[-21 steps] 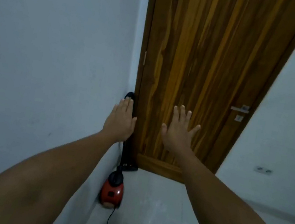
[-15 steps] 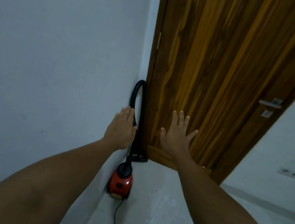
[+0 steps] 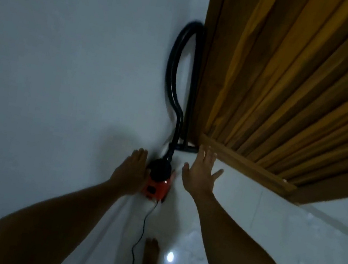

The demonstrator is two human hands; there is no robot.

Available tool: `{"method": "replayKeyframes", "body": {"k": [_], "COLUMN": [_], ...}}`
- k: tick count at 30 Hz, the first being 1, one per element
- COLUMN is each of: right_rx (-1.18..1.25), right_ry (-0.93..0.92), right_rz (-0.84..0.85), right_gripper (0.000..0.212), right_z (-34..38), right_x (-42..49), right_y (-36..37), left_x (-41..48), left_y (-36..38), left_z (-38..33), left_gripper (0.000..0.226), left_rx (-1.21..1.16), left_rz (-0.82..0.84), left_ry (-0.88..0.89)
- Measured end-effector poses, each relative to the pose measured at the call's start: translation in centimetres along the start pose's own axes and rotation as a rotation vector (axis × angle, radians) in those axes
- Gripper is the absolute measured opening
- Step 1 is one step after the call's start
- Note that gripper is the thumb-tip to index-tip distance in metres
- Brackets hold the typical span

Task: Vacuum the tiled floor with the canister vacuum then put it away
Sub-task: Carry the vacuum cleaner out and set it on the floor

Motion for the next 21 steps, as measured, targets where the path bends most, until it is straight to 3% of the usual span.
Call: {"method": "replayKeyframes", "body": {"k": [13, 21], "right_rx": [0.103, 0.079], "right_ry": [0.046, 0.045], "right_rz": [0.125, 0.110], "right_gripper": [0.075, 0.076], "right_z": [-5.6, -7.8], "right_x": [19.9, 28.9], "right_y": [18.1, 27.8], "left_x": [18.5, 27.2], "left_y": [13.3, 23.1], "left_z": [4.9, 9.8], "left_gripper": [0.065, 0.063], "left_rx": [0.041, -0.084], "left_rz": [0.113, 0.190], "left_ry": [-0.061, -0.227]}}
Point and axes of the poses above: each hand's wrist, its own x-axis towards the middle knuckle, its own y-axis out of the palm, z = x × y, the point moved 5 cm from there along x, towards the middle knuckle, and after that the axes turned 3 degrees about -x, right-handed, at the moved point
